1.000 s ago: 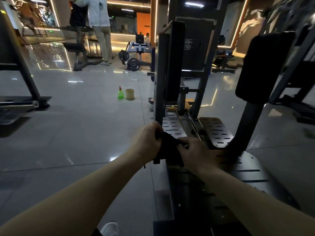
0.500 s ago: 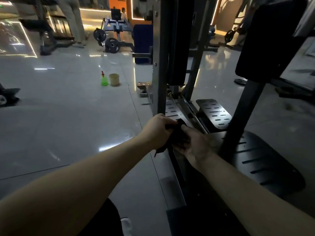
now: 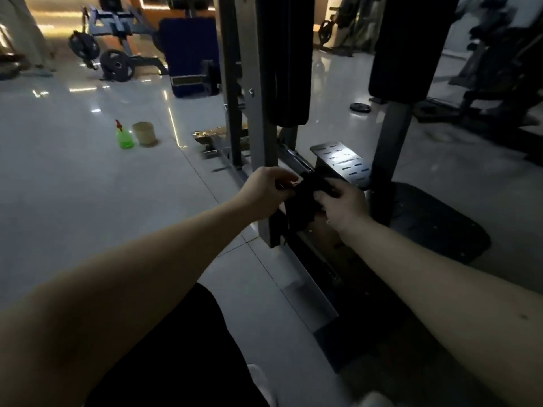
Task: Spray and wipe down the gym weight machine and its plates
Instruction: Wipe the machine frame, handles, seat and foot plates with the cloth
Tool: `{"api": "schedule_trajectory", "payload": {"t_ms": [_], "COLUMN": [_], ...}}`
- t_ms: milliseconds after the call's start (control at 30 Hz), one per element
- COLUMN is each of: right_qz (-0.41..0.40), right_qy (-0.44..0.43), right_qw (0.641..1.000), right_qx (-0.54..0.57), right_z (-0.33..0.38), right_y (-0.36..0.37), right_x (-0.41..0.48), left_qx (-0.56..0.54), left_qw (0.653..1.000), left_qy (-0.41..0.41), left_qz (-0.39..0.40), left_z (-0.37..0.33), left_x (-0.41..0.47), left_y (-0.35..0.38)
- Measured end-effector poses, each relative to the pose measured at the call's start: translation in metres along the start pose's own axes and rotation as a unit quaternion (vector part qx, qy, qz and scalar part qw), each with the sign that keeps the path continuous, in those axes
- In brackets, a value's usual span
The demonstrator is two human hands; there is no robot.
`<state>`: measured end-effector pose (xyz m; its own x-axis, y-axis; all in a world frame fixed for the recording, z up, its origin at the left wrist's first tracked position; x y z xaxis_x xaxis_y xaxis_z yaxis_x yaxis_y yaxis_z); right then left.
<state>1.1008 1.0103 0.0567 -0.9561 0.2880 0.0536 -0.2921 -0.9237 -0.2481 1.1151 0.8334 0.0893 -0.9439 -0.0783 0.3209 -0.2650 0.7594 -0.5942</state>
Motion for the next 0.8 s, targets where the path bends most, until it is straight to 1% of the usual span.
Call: {"api": "schedule_trajectory", "payload": {"t_ms": [67, 133, 200, 267, 333, 400, 500, 567, 600, 667, 700, 733, 800], "right_qz": [-0.013, -0.031, -0.062, -0.084, -0.095, -0.111, -0.139, -0.167, -0.189, -0.220, -0.229, -0.233, -0.240], "right_qy": [-0.027, -0.038, -0.041, -0.067, -0.109, -0.164, -0.243, -0.296, -0.333, -0.399, -0.417, -0.426, -0.414], "right_qw": [0.999, 0.999, 0.997, 0.994, 0.989, 0.980, 0.960, 0.940, 0.923, 0.890, 0.878, 0.870, 0.872], "right_qx": [-0.011, -0.011, -0.007, -0.005, -0.011, 0.008, 0.023, 0.033, 0.028, -0.015, -0.050, -0.082, -0.108], "right_z": [0.009, 0.010, 0.003, 0.008, 0.030, 0.069, 0.146, 0.202, 0.232, 0.287, 0.311, 0.328, 0.345], "right_y": [-0.008, -0.012, -0.014, -0.007, 0.009, 0.029, 0.050, 0.058, 0.061, 0.069, 0.076, 0.083, 0.095], "right_x": [-0.003, -0.008, -0.015, -0.016, -0.009, 0.003, 0.023, 0.034, 0.038, 0.045, 0.050, 0.057, 0.072], "left_qx": [0.022, 0.041, 0.057, 0.063, 0.012, -0.037, -0.095, -0.097, -0.092, -0.118, -0.126, -0.120, -0.107], "left_qw": [1.000, 0.998, 0.994, 0.987, 0.979, 0.970, 0.964, 0.963, 0.965, 0.971, 0.971, 0.971, 0.964], "left_qy": [0.004, -0.010, -0.027, -0.036, -0.044, -0.042, -0.002, 0.018, 0.023, 0.037, 0.050, 0.064, 0.096], "left_qz": [-0.005, -0.038, -0.090, -0.146, -0.198, -0.236, -0.248, -0.249, -0.245, -0.205, -0.196, -0.197, -0.224], "left_z": [-0.002, 0.002, 0.014, 0.027, 0.041, 0.045, 0.024, 0.007, -0.001, -0.010, -0.011, -0.012, -0.008], "left_x": [0.003, 0.011, 0.023, 0.044, 0.070, 0.096, 0.134, 0.160, 0.171, 0.189, 0.195, 0.196, 0.199], "left_y": [-0.012, -0.026, -0.038, -0.053, -0.067, -0.087, -0.123, -0.144, -0.152, -0.156, -0.156, -0.157, -0.155]}}
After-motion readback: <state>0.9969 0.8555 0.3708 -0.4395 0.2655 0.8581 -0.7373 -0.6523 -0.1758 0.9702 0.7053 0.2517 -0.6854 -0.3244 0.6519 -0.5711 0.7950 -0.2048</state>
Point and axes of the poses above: each hand's wrist, its own x-axis towards the middle knuckle, its own y-axis out of the palm, z = x × y, the point moved 6 cm from there along x, towards the middle knuckle, and after that the axes turned 13 degrees about -z, right-handed, at the moved point
